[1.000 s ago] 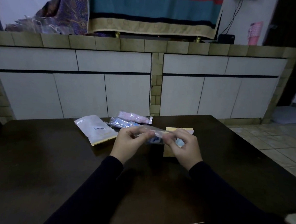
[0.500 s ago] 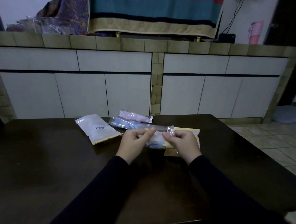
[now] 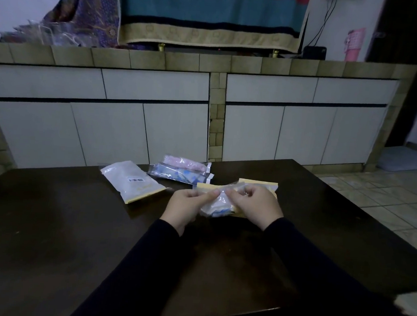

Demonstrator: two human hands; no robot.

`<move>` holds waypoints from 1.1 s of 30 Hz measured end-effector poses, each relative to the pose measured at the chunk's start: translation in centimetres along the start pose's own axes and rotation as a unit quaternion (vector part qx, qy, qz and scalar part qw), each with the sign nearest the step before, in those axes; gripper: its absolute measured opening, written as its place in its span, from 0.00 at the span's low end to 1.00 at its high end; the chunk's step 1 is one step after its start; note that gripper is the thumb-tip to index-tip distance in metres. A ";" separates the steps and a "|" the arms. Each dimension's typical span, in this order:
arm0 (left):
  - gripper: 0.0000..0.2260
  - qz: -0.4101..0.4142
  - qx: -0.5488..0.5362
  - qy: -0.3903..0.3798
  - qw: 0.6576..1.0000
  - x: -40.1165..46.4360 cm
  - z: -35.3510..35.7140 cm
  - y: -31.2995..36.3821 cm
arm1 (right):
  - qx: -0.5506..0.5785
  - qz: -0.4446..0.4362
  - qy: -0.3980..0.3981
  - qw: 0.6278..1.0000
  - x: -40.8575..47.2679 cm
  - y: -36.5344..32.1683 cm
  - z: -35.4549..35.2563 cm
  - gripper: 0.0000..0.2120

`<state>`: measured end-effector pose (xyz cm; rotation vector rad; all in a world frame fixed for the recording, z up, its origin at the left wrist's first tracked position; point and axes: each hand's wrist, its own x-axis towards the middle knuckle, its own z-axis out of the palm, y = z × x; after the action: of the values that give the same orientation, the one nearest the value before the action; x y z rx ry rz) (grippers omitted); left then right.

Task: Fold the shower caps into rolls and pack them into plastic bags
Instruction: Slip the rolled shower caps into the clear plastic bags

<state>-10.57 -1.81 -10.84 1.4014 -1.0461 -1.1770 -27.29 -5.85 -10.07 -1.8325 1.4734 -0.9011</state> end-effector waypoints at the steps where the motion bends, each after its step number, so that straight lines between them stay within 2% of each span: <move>1: 0.13 0.002 -0.011 -0.007 1.000 -0.2 0.3 0.1 | -0.021 0.002 0.009 1.000 0.0 0.0 -0.1 0.19; 3: 0.12 0.004 -0.022 -0.009 1.000 -0.3 0.9 0.0 | -0.027 0.013 0.018 0.999 0.2 0.0 -0.5 0.17; 7: 0.14 0.004 0.028 0.029 0.999 0.2 1.5 -0.4 | -0.007 0.025 0.013 1.000 0.3 0.4 -0.4 0.09; 11: 0.18 -0.019 0.017 0.008 1.000 0.5 1.9 -0.1 | 0.037 -0.030 0.057 0.997 -0.4 0.1 -0.3 0.07; 15: 0.22 0.000 -0.044 -0.031 0.999 0.6 2.2 0.1 | 0.115 -0.119 0.128 0.978 -1.4 -0.1 0.1 0.09; 19: 0.19 0.053 -0.078 -0.046 0.994 0.8 2.5 0.3 | 0.143 -0.179 0.142 0.963 -1.4 0.4 -0.2 0.09; 22: 0.16 0.095 -0.136 -0.043 0.985 0.8 2.6 0.0 | 0.160 -0.182 0.123 0.963 -1.1 0.6 -0.3 0.07; 23: 0.13 0.116 -0.128 -0.017 0.985 0.7 2.7 -0.1 | 0.157 -0.173 0.132 0.963 -1.0 0.6 -0.2 0.09; 25: 0.11 0.151 -0.109 0.033 0.982 0.7 3.0 -0.1 | 0.180 -0.130 0.130 0.966 -0.6 0.5 -0.1 0.21; 27: 0.13 0.167 -0.132 0.050 0.976 0.7 3.2 0.0 | 0.244 -0.063 0.086 0.964 -0.2 0.2 -0.1 0.31; 28: 0.14 0.172 -0.152 0.052 0.972 0.6 3.2 0.1 | 0.266 -0.044 0.064 0.961 -0.1 0.1 -0.2 0.32; 31: 0.18 0.192 -0.178 0.071 0.963 0.6 3.0 0.2 | 0.250 -0.063 0.020 0.966 -0.3 -0.2 -0.2 0.18; 33: 0.23 0.205 -0.188 0.050 0.959 0.6 3.1 0.1 | 0.252 -0.077 0.018 0.965 -0.3 -0.1 -0.3 0.13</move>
<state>-13.54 -2.89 -10.94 0.8826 -0.9262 -0.9262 -27.47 -5.54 -9.86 -1.5628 1.0055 -1.2559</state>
